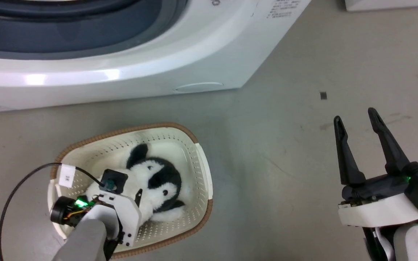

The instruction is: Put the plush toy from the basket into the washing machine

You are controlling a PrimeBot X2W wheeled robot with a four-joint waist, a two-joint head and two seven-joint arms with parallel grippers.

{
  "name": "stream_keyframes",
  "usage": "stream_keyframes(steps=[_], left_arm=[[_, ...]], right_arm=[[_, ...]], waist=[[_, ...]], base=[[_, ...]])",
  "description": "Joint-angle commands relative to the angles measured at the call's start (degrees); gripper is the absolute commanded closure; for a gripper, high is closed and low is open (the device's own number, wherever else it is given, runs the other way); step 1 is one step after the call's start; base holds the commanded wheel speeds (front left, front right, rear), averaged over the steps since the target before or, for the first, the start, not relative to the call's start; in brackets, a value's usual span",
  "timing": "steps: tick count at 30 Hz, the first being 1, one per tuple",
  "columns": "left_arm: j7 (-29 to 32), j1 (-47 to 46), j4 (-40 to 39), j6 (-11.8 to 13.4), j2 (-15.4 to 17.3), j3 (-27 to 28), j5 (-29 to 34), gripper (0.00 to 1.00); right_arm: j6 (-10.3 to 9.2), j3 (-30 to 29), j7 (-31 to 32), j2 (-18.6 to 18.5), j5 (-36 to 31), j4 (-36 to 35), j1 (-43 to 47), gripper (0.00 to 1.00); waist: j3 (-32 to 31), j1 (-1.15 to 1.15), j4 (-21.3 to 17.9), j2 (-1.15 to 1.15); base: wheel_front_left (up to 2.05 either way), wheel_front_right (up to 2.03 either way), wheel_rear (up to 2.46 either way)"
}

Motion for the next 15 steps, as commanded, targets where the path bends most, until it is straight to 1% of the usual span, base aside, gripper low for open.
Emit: stream_keyframes(steps=[1, 5, 9, 15], left_arm=[[0.12, -1.62, 1.60, -0.34, 0.64, -0.60, -0.36, 0.00], [0.16, -3.54, 4.09, -0.29, 1.77, -2.53, 0.08, 0.00], [-0.12, -6.14, 6.49, 0.03, 3.17, -6.67, 2.87, 0.00], [-0.88, -10.11, 10.09, 0.49, 3.95, -9.56, 3.41, 0.00]], right_arm=[[-0.04, 0.03, -0.57, 0.06, -0.13, -0.49, -1.31, 0.00], [-0.04, 0.25, -1.04, 0.07, 0.46, -1.15, -1.94, 0.00], [-0.04, 0.24, -1.52, 0.07, 0.77, -1.98, -2.44, 0.00], [-0.05, 0.14, -2.23, 0.07, 1.06, -2.87, -3.44, 0.00]], waist=[[1.59, -0.01, -0.71, 0.00], [3.92, -0.01, -1.45, 0.00], [6.34, -0.01, -1.95, 0.00], [9.72, -0.01, -2.58, 0.00]], base=[[0.00, 0.00, 0.00], [0.00, 0.00, 0.00], [0.00, 0.00, 0.00], [0.00, 0.00, 0.00]])
